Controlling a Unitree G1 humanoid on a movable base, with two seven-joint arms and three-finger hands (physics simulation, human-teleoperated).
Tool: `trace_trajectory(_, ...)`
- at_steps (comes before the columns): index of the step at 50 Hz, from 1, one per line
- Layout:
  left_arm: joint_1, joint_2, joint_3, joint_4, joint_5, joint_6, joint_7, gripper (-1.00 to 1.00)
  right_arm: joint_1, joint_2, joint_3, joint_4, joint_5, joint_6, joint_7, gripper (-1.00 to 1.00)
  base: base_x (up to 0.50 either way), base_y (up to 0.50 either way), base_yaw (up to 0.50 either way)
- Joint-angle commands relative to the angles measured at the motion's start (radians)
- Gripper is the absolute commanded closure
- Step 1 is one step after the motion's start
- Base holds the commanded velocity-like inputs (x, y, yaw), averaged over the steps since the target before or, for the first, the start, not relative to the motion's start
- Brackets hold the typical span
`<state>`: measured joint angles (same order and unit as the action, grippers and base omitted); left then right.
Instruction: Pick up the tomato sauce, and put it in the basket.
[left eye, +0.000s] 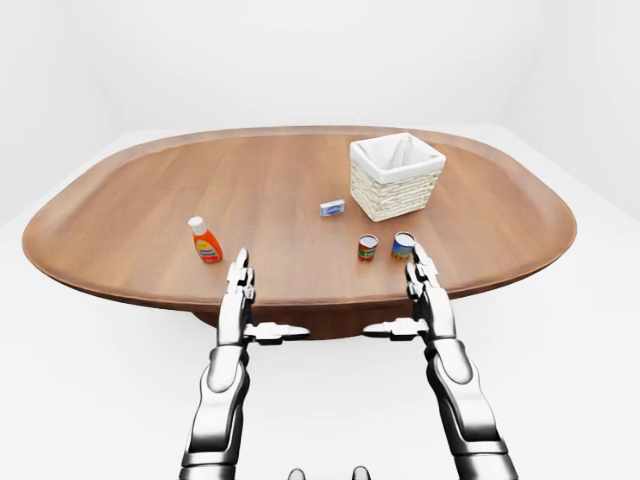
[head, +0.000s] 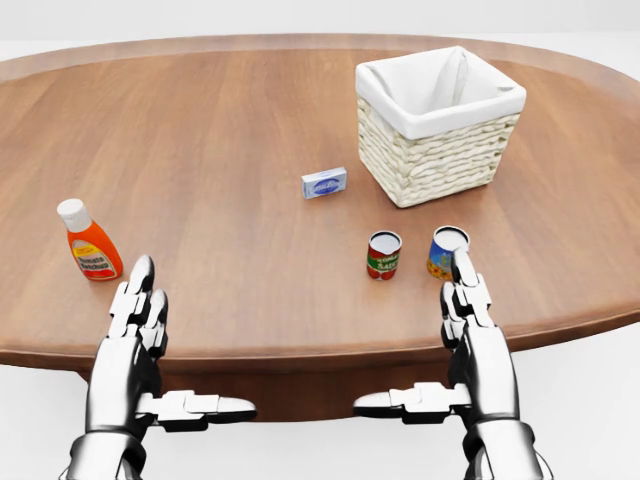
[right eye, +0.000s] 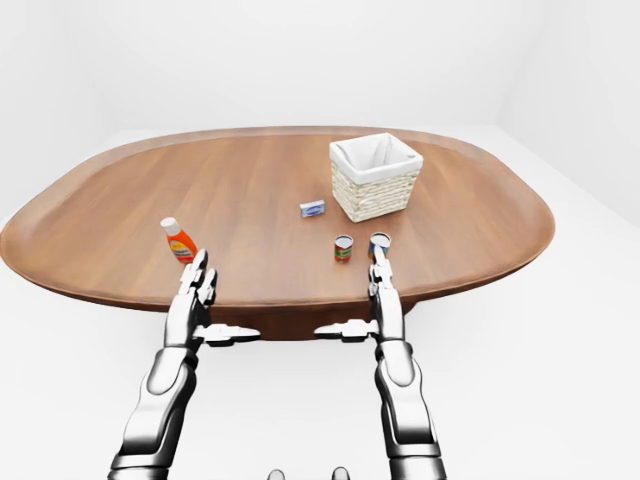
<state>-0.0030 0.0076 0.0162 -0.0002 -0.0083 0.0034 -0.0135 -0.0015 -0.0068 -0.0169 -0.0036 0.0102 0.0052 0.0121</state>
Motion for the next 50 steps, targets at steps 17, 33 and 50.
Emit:
trace_trajectory(17,-0.084,0.052,0.108,0.004,-0.075,0.067,0.005,-1.00,0.029,-0.028,-0.089,-0.131,0.064,0.063,0.003,-1.00,0.00,0.00,0.00)
trace_trajectory(33,-0.222,0.207,0.336,-0.163,-0.339,0.084,0.161,-1.00,0.132,-0.030,-0.415,-0.656,0.256,0.082,-0.043,-1.00,0.00,0.00,0.00)
trace_trajectory(50,-0.231,0.269,0.439,-0.154,-0.557,0.084,0.336,-1.00,0.134,-0.033,-0.592,-0.774,0.410,0.082,-0.055,-1.00,0.00,0.00,0.00)
